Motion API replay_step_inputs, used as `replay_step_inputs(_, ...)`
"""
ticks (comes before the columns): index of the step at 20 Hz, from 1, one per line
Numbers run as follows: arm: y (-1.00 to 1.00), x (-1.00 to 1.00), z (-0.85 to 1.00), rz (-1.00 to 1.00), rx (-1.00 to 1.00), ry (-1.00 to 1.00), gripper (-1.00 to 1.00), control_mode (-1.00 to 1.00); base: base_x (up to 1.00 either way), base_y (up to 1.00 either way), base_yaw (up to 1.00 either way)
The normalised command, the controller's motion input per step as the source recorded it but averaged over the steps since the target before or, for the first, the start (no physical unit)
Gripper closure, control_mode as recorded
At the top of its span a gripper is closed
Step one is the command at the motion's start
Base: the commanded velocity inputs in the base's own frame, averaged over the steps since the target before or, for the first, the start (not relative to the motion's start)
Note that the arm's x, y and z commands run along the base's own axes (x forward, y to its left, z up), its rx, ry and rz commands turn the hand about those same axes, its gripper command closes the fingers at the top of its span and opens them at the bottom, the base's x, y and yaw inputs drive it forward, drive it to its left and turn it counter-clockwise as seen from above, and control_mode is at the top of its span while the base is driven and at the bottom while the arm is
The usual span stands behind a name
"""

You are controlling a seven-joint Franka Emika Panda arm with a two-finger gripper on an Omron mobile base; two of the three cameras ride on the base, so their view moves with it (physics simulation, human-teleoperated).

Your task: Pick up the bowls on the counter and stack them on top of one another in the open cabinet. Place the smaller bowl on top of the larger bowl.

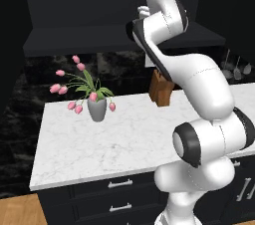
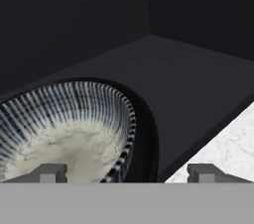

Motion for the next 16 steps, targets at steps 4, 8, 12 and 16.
replay_step_inputs(4,0.00,-0.69,0.15,0.00,0.00,0.00,-1.00,-1.00,0.00,0.00,0.00)
replay_step_inputs(8,0.00,-1.00,0.00,0.04,-0.03,-0.02,-1.00,-1.00,0.00,0.00,0.00)
replay_step_inputs(12,0.00,-0.96,-0.06,0.10,-0.06,0.02,-1.00,-1.00,0.00,0.00,0.00)
replay_step_inputs(16,0.00,-0.82,-0.25,0.19,-0.07,0.18,-1.00,-1.00,0.00,0.00,0.00)
